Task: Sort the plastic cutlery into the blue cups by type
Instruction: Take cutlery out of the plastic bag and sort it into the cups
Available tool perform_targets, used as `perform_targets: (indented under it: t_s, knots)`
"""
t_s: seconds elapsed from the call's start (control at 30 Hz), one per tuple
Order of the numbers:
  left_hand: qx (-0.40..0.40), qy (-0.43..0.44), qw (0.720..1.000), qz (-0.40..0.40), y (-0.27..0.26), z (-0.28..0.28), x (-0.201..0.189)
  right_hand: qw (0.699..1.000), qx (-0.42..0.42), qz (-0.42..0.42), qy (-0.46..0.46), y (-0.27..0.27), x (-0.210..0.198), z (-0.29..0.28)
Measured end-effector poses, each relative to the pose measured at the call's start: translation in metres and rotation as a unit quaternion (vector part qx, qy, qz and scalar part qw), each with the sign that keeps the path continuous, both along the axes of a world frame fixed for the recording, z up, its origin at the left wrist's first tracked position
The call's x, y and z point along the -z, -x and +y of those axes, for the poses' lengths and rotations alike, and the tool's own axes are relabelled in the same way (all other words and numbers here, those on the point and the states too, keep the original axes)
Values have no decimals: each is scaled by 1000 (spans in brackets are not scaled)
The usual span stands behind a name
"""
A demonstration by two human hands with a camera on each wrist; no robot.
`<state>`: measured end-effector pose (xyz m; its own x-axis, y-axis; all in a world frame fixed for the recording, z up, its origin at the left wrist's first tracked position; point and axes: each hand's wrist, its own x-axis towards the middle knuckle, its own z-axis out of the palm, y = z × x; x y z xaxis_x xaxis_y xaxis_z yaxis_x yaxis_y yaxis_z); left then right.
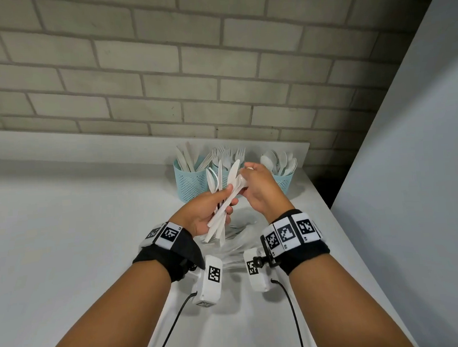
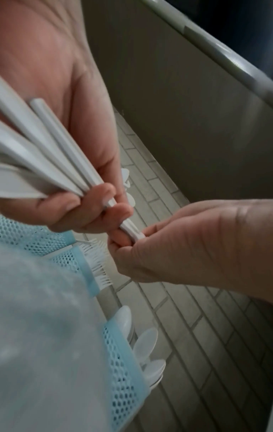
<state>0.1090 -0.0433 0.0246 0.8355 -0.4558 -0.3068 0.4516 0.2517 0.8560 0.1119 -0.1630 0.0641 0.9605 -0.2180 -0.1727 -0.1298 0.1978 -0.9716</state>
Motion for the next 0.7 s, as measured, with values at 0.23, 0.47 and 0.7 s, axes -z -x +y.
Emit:
perform_targets:
  t_s: [0.23,0.47,0.7]
  knots:
    - [-16,41,999,9,3,-2,-1,994,27,-26,-102,0,10,-3]
    - [-38,7,999,-7,4,2,-1,983,35,-54,-173,4,6,-7]
    - [-81,-74,993,-38,3,1,-1,982,116,-47,-142,1,6,-12]
